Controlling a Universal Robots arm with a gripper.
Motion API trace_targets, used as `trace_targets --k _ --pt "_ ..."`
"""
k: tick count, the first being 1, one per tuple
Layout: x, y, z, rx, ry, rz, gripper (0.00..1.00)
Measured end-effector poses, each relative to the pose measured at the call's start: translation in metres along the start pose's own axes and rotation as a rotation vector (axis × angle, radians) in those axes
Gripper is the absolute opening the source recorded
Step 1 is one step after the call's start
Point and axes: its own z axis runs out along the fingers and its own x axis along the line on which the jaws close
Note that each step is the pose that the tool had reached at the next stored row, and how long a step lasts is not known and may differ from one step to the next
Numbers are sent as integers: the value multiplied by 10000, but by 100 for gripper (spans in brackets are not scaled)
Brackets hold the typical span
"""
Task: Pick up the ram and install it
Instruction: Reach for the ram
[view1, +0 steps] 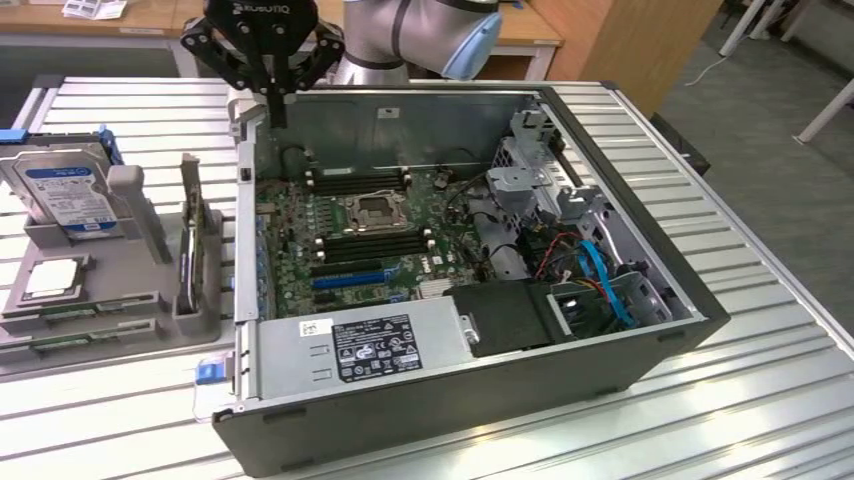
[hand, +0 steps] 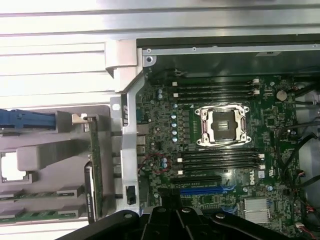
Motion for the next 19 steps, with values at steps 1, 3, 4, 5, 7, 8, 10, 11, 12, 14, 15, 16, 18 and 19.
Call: trace_targets --k 1,3,4,5,7,8,10,11,12,14,15,16,18,19 --pt "22 -2 -1 0 1 0 10" --pt "62 -5 -2 0 0 -1 10" --pt "81 -6 -2 -1 0 -1 10" --pt "101 -8 -3 0 0 -1 10" --pt "143 -11 -4 0 1 0 10" --pt "165 -12 -5 0 1 0 10" --pt "209 -15 -6 0 1 0 10" --pt "232 -17 -7 1 1 -1 10" --pt "255 -19 -7 0 1 -2 10" --pt "304 -23 -8 0 0 -1 10" --pt "329 -24 -9 0 0 0 10" --pt "354 -26 -9 -1 0 0 10" --pt "402 -30 -11 1 0 0 10" --pt "426 -32 -12 1 1 -1 10"
